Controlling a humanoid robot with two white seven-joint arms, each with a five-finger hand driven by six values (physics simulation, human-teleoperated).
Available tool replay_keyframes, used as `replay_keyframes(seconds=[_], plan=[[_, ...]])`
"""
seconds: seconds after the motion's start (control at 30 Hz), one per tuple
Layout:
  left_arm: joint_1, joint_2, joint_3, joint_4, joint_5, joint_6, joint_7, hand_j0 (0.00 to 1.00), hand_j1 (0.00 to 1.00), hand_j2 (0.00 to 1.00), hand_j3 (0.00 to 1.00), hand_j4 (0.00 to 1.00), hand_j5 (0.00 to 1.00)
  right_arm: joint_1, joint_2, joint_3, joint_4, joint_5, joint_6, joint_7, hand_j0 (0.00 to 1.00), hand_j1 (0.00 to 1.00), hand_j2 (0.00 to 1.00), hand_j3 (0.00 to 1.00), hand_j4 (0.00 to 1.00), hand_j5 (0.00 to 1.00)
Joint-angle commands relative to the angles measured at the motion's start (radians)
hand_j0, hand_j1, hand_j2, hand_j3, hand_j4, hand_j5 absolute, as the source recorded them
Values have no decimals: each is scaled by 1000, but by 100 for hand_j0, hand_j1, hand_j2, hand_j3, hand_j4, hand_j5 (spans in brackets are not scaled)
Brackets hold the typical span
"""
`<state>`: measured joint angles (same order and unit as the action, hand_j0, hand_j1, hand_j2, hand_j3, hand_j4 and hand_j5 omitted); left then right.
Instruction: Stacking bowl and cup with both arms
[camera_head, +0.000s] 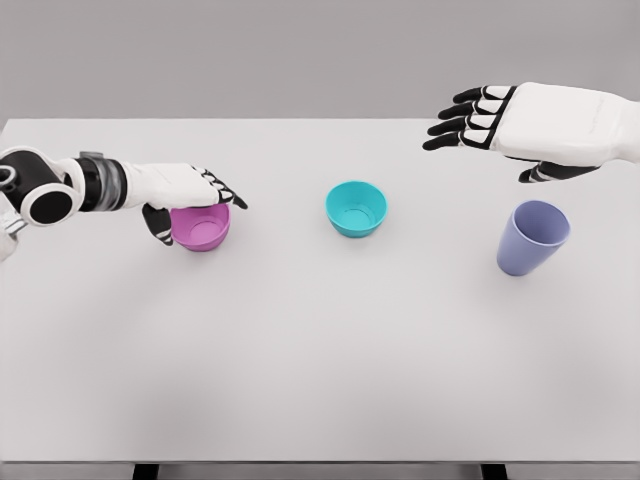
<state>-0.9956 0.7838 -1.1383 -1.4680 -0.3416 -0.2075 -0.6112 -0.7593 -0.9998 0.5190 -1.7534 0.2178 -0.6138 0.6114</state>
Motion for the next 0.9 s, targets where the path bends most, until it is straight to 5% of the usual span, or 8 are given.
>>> replay_keyframes(seconds=[0.0,0.87], plan=[[5,-1,2,1,1,2,0,100,100,100,100,100,100,0,0,0,0,-5,3,-1,100,100,100,100,100,100],[20,-21,2,44,1,-3,0,100,100,100,100,100,100,2,0,0,0,-5,3,-1,100,100,100,100,100,100]])
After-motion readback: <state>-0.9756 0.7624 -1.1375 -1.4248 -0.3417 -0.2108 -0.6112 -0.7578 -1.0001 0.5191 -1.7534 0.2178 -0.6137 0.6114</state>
